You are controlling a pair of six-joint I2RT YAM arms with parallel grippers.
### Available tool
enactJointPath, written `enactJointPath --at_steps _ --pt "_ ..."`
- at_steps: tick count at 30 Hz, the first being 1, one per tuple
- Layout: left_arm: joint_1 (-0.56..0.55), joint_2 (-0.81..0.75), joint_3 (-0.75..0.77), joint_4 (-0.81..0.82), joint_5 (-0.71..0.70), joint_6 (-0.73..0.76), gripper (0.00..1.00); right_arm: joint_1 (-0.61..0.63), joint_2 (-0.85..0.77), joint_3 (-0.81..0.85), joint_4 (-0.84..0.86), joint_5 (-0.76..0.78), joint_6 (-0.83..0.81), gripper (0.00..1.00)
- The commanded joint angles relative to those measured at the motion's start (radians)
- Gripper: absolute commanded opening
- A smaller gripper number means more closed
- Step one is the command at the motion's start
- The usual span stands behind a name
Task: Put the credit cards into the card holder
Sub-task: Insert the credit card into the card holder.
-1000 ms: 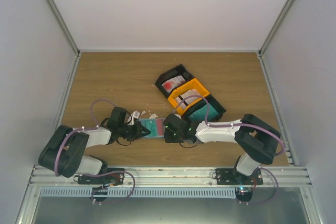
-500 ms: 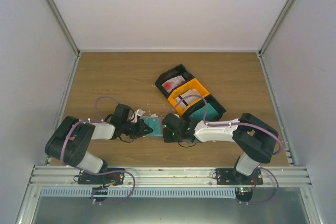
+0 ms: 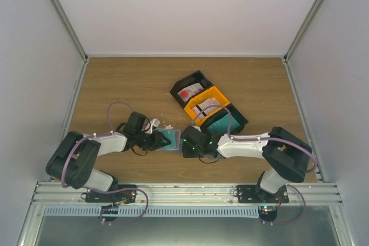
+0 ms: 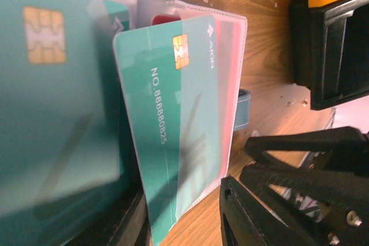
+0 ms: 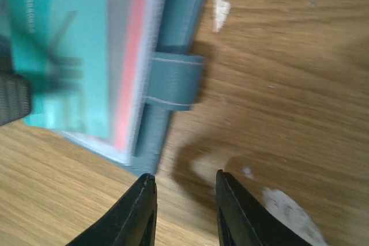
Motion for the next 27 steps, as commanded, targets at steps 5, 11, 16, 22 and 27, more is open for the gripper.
enactJointPath --at_steps 5,11,16,22,27 --pt "-0.008 -0.140 -0.004 -0.201 -0.132 0.023 0.49 -0.014 -0.048 -0.004 -0.070 0.097 -0.012 0.38" --pt "-0.025 -0.183 0.012 -0.288 -0.188 0.015 0.60 -0.029 0.017 0.052 0.025 0.069 -0.052 0.43" --pt "-0.059 -0.212 0.030 -0.362 -0.270 -0.008 0.72 -0.030 0.043 0.043 0.077 0.051 -0.040 0.46" --pt "-0.079 -0.259 0.066 -0.455 -0.364 -0.036 0.87 -0.030 0.018 0.023 0.123 0.060 -0.044 0.47" --pt "-0.092 -0.275 0.122 -0.515 -0.413 -0.055 0.87 -0.032 -0.003 -0.020 0.173 0.052 -0.041 0.47"
